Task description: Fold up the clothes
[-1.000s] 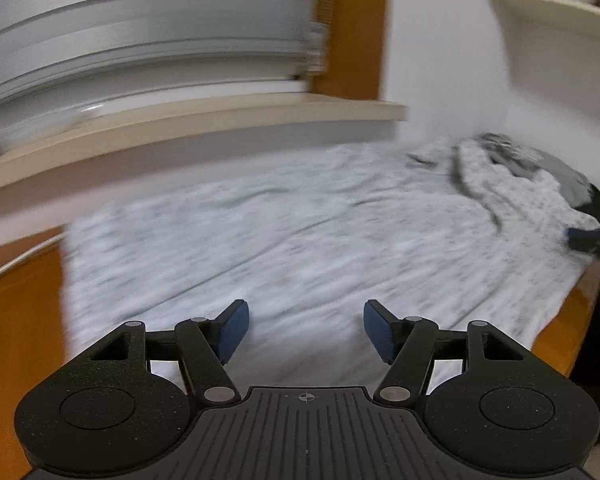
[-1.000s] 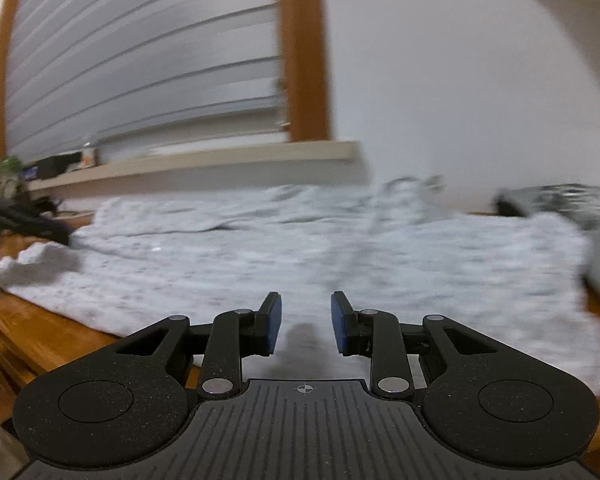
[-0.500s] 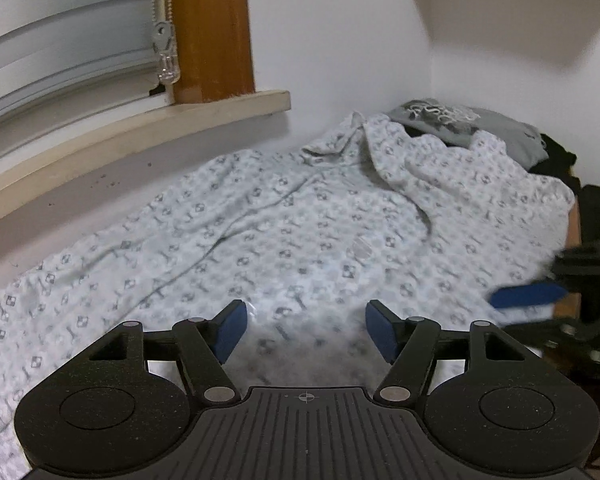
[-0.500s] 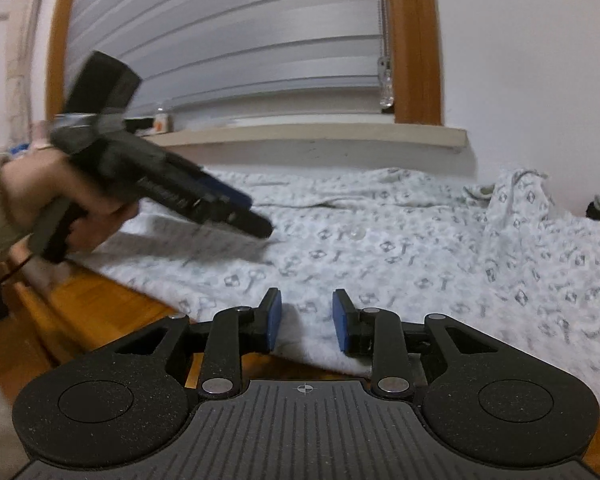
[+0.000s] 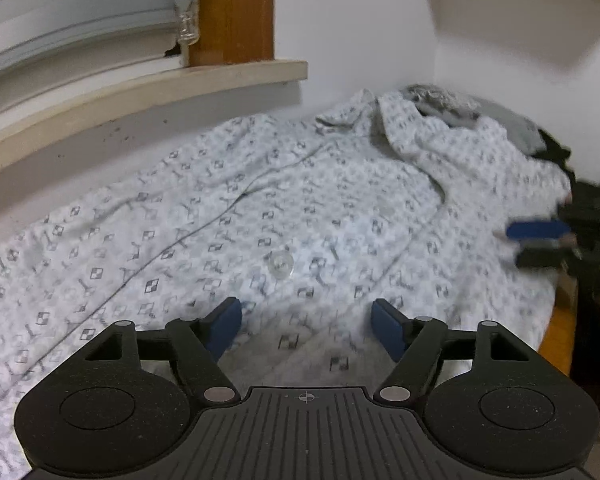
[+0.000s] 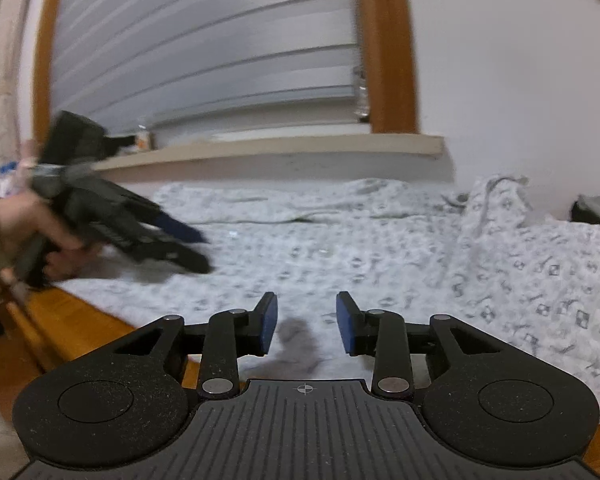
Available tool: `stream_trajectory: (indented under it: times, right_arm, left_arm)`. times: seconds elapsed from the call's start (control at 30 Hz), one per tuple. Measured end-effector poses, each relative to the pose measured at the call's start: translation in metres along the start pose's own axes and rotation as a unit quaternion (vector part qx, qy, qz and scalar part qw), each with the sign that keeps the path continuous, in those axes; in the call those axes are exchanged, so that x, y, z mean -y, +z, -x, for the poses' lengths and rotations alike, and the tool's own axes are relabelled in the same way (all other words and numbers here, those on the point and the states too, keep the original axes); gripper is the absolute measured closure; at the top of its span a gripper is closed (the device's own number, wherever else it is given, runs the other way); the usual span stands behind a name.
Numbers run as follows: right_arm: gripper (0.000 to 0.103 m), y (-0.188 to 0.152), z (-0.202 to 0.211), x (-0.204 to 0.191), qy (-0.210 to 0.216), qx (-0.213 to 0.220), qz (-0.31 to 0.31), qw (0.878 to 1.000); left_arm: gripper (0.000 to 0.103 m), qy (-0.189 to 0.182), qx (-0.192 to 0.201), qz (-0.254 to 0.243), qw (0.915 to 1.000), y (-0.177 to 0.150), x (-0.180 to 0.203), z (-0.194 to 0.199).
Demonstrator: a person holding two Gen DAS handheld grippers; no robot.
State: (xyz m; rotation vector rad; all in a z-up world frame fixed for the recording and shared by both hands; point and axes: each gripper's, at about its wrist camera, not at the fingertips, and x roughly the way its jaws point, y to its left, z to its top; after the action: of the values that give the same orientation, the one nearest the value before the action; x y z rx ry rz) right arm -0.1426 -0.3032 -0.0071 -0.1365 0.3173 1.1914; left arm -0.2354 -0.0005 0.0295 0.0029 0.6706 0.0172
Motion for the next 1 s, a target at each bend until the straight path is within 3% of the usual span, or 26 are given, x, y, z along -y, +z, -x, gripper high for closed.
stream_trajectory:
  times: [0.27, 0.53, 0.87, 1.0]
  right_arm:
    - [0.068, -0.014, 0.005, -0.002, -0.006, 0.005, 0.008, 1.000]
    - [0.068, -0.006, 0.000, -0.007, -0.006, -0.006, 0.019, 1.000]
    - [0.068, -0.001, -0.038, -0.063, 0.050, -0.003, 0.041, 0.998]
    - [0.068, -0.008, -0.029, -0.067, 0.064, 0.003, 0.034, 0.997]
  left_arm:
    - [0.021, 0.013, -0.002, 0.009, 0.9999, -0.010, 0.001, 0.013]
    - [0.022, 0.007, 0.011, 0.018, 0.9997, -0.017, -0.001, 0.022]
    - [0.021, -0.014, 0.020, 0.041, 0.9989, -0.021, -0.008, 0.028]
    - [0.025, 0.000, 0.024, 0.051, 0.9984, -0.020, -0.010, 0.028]
